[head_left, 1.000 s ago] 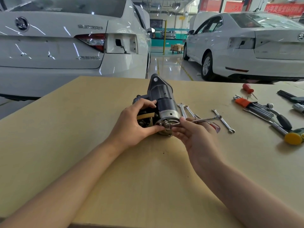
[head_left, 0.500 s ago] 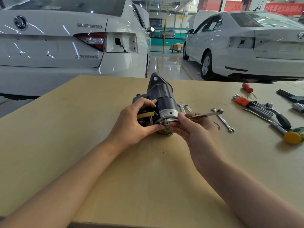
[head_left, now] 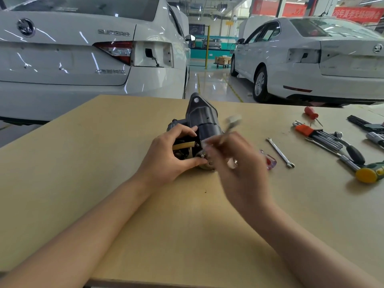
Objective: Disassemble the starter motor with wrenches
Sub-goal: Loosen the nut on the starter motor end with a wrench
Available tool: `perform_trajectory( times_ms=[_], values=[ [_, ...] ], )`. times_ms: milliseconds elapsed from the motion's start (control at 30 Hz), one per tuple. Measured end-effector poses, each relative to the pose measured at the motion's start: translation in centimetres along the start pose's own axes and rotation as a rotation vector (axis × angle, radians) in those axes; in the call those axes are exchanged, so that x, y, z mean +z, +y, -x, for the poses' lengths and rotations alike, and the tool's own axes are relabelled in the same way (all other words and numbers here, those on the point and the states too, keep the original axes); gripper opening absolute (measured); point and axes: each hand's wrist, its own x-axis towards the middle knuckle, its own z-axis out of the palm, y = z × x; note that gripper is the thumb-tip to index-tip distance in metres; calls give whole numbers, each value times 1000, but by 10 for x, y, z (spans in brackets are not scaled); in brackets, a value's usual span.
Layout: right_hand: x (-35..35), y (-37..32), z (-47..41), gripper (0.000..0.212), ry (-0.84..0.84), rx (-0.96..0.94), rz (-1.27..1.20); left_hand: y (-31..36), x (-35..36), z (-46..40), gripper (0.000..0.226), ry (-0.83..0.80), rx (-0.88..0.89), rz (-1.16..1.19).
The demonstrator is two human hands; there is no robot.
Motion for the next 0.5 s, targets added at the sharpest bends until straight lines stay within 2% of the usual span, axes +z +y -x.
perform_trajectory(
  times_ms=[100,200,300,500],
  values=[
    [-10,5,-5,19,212,489,-431,1,0,-1,54,5,-8,-18],
    [-11,11,-7,8,196,820,-697,1,0,-1,52,10,4,-36],
    [-8,13,-7,9,190,896,-780,2,1,-1,51,14,18,-55],
    [-7,9,-4,9,221,866,-765,2,0,-1,52,12,19,-52]
  ],
)
